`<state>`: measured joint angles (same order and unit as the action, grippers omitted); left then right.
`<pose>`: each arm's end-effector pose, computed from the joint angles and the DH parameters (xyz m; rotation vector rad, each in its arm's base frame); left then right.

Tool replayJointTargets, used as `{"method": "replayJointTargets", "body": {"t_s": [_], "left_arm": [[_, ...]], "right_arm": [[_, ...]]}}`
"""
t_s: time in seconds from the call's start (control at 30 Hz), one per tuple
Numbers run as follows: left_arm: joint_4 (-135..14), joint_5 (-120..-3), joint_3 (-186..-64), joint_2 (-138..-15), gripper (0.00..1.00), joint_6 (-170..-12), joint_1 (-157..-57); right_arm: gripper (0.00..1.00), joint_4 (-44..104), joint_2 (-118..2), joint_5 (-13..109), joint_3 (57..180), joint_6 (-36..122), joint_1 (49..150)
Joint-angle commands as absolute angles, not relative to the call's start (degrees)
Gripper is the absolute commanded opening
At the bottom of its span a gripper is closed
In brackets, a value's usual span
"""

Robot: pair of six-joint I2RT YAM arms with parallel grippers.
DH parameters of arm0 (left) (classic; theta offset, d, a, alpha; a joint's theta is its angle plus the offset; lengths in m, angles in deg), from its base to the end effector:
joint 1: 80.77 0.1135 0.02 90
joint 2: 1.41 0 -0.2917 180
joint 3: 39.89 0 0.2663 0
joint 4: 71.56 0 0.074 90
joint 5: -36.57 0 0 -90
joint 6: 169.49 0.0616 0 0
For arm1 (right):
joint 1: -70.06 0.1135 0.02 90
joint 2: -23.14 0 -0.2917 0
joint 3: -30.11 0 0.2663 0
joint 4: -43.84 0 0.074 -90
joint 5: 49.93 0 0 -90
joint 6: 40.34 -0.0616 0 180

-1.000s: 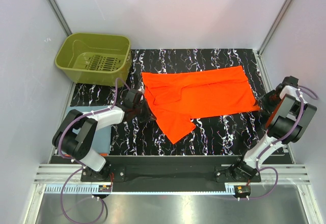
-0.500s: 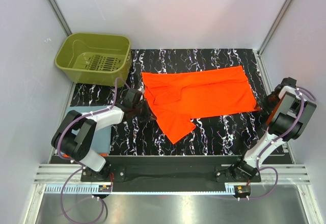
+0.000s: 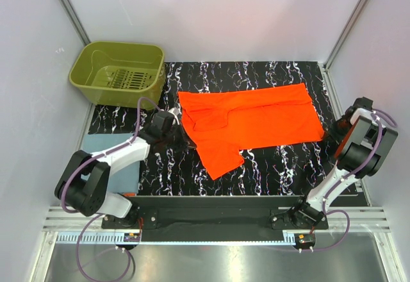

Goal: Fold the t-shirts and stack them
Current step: Fold the tshirt

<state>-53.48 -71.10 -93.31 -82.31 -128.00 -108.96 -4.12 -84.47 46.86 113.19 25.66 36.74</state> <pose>0.2583 -0.1596 0.1839 -0.2905 2.5390 -0.9573 0.3309 -0.2088 0.1521 1.3321 2.4910 0.1317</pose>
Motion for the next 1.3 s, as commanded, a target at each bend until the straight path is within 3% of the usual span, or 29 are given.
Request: {"method": "replayJointTargets", "body": {"t_s": [0.0,0.33,0.9,1.27], "left_arm": [[-52.6,-71.4,-96.0,-81.9,0.00,-128.4,-108.9],[-51.2,-72.8,-100.6,-85.8,0.00,-129.8,-104.0],[-51.1,-76.9,-112.1,-96.3,0.00,-131.0,-96.4],[-51.3,-77.9,-117.2,-102.7,0.00,-132.2,-95.1]], "right_arm": [[0.00,-4.2,-80.7,47.9,114.5,25.3,36.4],[0.00,-6.9,-84.9,53.0,123.1,25.5,37.9],[0.00,-17.7,-103.1,54.3,151.8,27.4,43.2],[0.02,-20.7,-109.5,53.8,160.5,28.2,43.8]]}}
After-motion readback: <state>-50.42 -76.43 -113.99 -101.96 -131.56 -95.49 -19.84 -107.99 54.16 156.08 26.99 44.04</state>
